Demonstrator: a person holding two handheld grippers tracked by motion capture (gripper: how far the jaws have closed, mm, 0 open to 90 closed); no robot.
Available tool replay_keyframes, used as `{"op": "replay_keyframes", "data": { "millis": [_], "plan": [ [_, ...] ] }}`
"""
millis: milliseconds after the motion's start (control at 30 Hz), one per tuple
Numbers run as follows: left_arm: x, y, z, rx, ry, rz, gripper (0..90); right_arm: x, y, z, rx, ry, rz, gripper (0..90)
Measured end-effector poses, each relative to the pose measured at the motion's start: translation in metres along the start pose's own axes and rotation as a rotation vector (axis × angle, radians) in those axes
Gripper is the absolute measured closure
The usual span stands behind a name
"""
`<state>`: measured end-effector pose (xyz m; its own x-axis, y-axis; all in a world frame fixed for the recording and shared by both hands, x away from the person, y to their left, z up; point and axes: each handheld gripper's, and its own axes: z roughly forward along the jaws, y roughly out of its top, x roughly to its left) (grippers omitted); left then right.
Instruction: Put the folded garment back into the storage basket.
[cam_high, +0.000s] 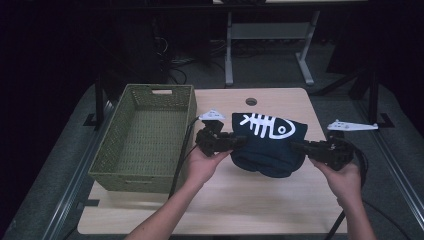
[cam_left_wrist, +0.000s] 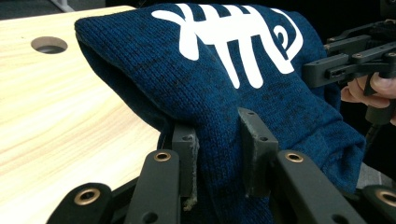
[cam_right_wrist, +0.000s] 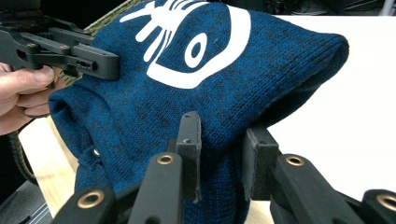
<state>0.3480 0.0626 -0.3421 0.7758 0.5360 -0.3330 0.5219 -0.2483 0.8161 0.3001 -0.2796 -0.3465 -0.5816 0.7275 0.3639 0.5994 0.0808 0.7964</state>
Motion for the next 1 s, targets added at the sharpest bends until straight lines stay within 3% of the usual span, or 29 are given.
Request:
{"op": "replay_keyframes", "data": {
  "millis": [1000],
  "plan": [
    [0.018, 0.009, -0.056, -0.030, 0.022, -0.002, 70.9, 0.038, 0.035, 0.020, 0.011, 0.082, -0.062, 70.9]
  ]
}}
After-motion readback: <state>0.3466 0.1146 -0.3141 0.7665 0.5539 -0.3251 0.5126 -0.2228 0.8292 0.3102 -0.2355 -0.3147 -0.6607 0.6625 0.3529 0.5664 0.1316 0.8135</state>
